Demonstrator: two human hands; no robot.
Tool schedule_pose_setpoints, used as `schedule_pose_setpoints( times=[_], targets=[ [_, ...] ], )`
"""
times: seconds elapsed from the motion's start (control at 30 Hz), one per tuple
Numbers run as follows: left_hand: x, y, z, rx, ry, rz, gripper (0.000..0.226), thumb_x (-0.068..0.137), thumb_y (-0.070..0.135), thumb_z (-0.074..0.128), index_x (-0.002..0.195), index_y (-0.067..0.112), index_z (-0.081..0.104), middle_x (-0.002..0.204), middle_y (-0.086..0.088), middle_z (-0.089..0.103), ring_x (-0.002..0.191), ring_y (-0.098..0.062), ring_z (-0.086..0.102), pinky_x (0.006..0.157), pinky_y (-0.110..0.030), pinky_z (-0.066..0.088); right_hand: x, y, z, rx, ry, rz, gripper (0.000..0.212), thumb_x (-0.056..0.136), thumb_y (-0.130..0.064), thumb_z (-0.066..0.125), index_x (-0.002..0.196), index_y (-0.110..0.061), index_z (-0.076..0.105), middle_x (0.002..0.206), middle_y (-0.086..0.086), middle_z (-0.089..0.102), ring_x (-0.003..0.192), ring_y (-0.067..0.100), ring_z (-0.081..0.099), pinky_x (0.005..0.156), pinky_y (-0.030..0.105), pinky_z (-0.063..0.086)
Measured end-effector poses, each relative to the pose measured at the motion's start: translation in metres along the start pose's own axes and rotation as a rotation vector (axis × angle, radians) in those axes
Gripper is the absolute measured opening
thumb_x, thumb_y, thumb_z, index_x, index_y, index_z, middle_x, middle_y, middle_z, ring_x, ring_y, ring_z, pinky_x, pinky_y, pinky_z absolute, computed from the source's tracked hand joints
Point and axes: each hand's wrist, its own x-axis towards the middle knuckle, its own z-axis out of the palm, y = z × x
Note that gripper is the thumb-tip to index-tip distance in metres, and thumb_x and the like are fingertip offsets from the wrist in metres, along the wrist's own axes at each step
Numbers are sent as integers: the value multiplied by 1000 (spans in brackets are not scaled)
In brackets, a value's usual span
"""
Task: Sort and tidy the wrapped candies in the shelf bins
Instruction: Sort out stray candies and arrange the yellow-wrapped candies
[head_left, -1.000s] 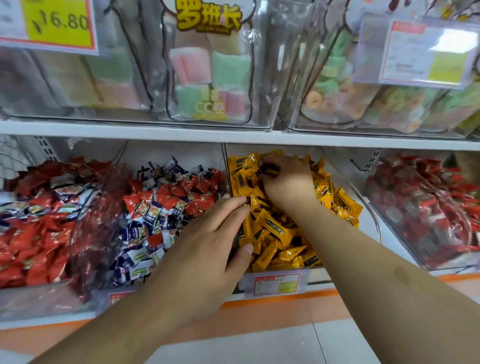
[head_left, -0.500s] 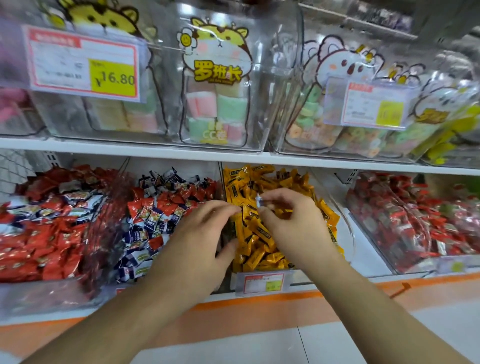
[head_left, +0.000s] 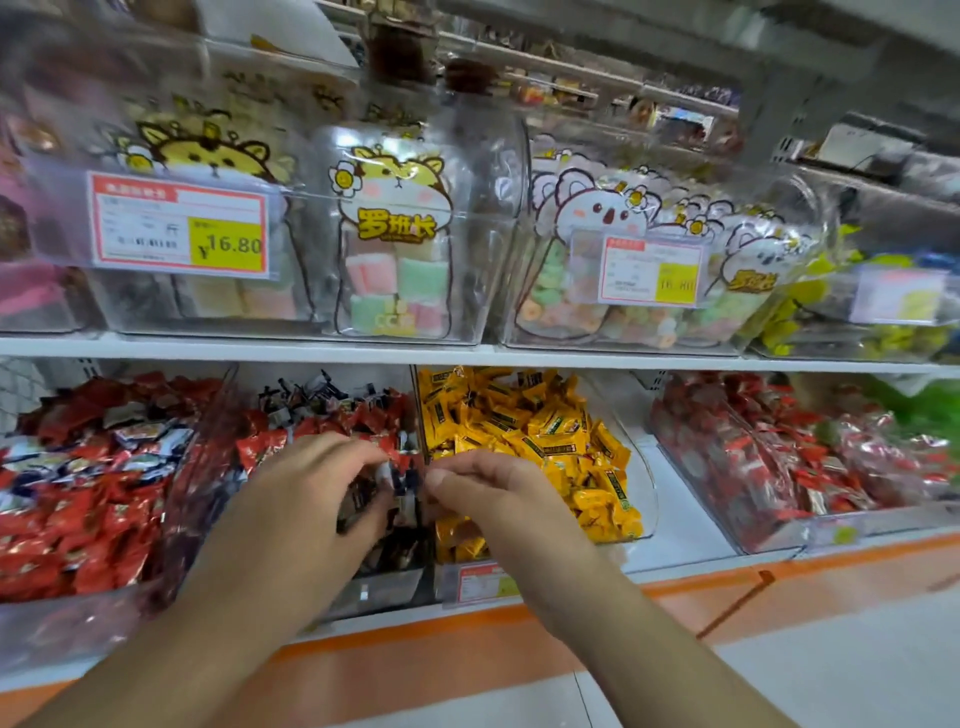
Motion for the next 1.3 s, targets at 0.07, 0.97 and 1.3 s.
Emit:
schedule_pose_setpoints(
  times=[0.07, 0.97, 1.3],
  targets=[
    [3, -4, -1, 59, -18, -58, 39, 89, 27, 73, 127, 28, 64, 123, 14, 59, 120, -12, 52, 100, -34, 48, 3, 4, -8, -49, 40, -22, 7, 95, -24, 72, 99, -21, 76, 80, -1, 70, 74, 20, 61, 72, 38, 51],
    [1, 28, 58, 84, -296, 88, 64, 103, 56, 36, 161, 37, 20, 162, 32, -19, 147, 7, -29, 117, -23, 1, 26, 59, -80, -900, 209, -449, 51, 81, -6, 57, 128, -21, 69, 124, -6, 69, 121, 15, 58, 104, 32, 50],
    [-1, 22, 58, 17, -278, 100, 61, 103, 51, 44, 160, 33, 30, 165, 29, -7, 151, 6, -21, 123, -30, 10, 22, 48, -96, -639, 342, -488, 29, 93, -6, 64, 104, -27, 80, 114, -20, 72, 110, -6, 62, 91, 8, 46]
  ],
)
